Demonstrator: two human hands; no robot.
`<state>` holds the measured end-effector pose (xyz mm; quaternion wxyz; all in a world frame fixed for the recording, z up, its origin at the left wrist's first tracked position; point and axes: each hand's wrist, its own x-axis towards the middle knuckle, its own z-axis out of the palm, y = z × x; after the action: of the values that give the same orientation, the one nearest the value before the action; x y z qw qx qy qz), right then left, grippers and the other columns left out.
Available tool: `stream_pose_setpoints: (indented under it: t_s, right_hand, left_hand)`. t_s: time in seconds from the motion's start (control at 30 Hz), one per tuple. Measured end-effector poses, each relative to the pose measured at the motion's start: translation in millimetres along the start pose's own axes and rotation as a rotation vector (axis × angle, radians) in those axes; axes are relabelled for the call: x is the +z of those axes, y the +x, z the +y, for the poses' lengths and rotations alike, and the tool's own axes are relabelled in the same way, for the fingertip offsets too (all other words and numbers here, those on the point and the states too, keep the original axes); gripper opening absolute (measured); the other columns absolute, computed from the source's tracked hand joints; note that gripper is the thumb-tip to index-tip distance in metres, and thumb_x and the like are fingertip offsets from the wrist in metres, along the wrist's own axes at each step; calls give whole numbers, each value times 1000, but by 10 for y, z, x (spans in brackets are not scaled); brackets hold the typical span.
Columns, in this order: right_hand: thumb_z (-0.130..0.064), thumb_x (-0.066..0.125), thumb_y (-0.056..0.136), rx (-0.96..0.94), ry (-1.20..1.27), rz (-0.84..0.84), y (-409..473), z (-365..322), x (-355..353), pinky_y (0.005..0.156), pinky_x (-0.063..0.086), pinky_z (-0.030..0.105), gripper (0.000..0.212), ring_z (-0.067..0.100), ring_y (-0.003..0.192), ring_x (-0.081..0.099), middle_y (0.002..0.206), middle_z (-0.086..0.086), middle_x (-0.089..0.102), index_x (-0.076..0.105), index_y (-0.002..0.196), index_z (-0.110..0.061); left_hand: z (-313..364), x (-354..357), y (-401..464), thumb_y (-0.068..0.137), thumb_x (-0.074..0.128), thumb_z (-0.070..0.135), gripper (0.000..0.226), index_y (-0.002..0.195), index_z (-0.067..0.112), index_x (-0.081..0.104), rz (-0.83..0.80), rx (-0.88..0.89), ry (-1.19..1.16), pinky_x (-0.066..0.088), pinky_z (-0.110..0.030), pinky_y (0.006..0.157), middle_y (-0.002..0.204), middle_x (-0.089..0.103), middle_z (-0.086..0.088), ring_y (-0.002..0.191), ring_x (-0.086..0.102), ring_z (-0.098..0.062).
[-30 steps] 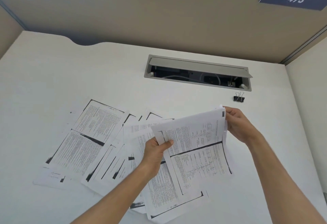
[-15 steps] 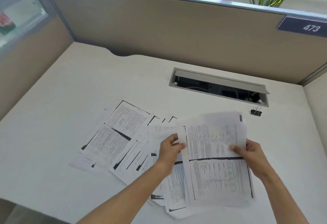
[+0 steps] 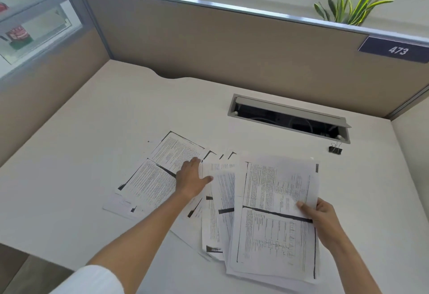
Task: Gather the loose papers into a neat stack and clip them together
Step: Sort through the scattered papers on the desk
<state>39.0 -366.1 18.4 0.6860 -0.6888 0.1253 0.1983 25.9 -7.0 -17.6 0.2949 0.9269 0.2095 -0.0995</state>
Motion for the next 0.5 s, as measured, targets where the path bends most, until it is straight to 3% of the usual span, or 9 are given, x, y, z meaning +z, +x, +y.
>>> stream_pose_setpoints:
  t_s: [0.1, 0.23, 0.37, 0.5]
  right_hand:
    - [-38, 91, 48, 13, -3, 9, -65, 121, 70, 67, 61, 33, 74, 29, 87, 74, 99, 14, 76, 67, 107, -1]
    - [-11, 73, 71, 28, 28, 48, -132, 201, 115, 63, 61, 31, 40, 28, 82, 75, 98, 16, 75, 65, 108, 3]
    - [-15, 75, 66, 31, 3, 87, -171, 230, 113, 66, 61, 32, 41, 30, 87, 74, 96, 14, 76, 67, 104, 0]
    - [3, 64, 83, 53, -10, 116, -150, 289, 40, 67, 61, 32, 21, 28, 84, 74, 96, 15, 76, 67, 104, 1]
  left_hand:
    - [3, -3, 121, 83, 63, 54, 91, 152, 16, 17, -103, 78, 122, 17, -54, 119, 163, 14, -1, 150, 9, -27]
    - [39, 55, 200, 84, 63, 53, 96, 154, 18, 7, -165, 147, 207, 7, -56, 120, 164, 6, 1, 151, -1, -28]
    - [71, 144, 228, 81, 64, 55, 100, 153, 17, 7, -147, 185, 269, 5, -58, 119, 163, 11, -2, 151, -2, -30]
    - [63, 223, 252, 78, 69, 54, 104, 153, 17, 8, -122, 188, 300, 6, -59, 119, 162, 13, -3, 151, -1, -30]
